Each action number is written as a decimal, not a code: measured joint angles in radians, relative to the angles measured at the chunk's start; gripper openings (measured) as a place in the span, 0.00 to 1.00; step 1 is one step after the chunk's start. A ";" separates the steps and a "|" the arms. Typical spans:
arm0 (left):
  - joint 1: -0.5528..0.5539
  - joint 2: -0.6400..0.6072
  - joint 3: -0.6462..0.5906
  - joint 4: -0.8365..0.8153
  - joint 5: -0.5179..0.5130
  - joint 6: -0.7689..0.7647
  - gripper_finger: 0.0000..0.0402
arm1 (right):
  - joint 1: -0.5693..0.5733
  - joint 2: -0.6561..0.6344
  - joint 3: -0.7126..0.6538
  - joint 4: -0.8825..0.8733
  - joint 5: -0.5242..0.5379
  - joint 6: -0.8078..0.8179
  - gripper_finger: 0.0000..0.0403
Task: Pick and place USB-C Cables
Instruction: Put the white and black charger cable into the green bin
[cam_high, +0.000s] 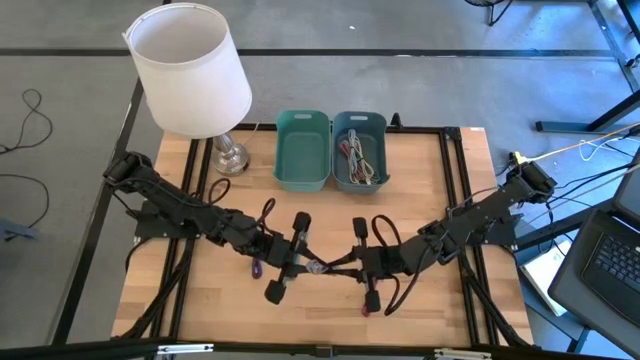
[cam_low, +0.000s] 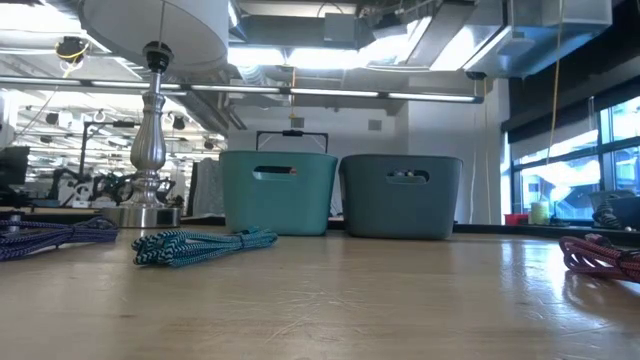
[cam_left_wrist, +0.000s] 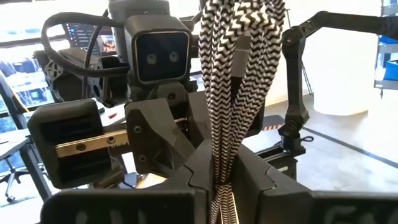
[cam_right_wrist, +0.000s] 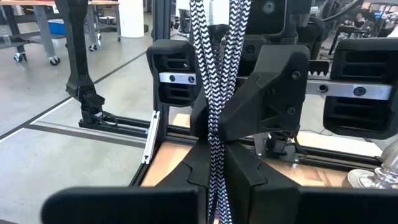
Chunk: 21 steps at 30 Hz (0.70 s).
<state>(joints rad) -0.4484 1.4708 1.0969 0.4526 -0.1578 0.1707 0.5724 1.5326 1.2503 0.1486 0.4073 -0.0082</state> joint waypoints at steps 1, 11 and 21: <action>0.000 0.000 0.000 -0.001 0.001 0.000 0.07 | 0.000 0.000 0.000 0.000 0.000 0.001 0.05; -0.014 0.001 0.000 -0.031 0.005 -0.017 0.07 | 0.040 -0.005 0.067 -0.214 0.088 -0.010 0.40; -0.028 0.002 0.000 -0.170 -0.140 -0.117 0.06 | 0.185 -0.008 0.287 -1.014 0.300 0.568 0.61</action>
<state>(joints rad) -0.4762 1.4727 1.0969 0.2823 -0.2974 0.0532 0.7572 1.5246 1.5370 -0.8651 0.7077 0.5596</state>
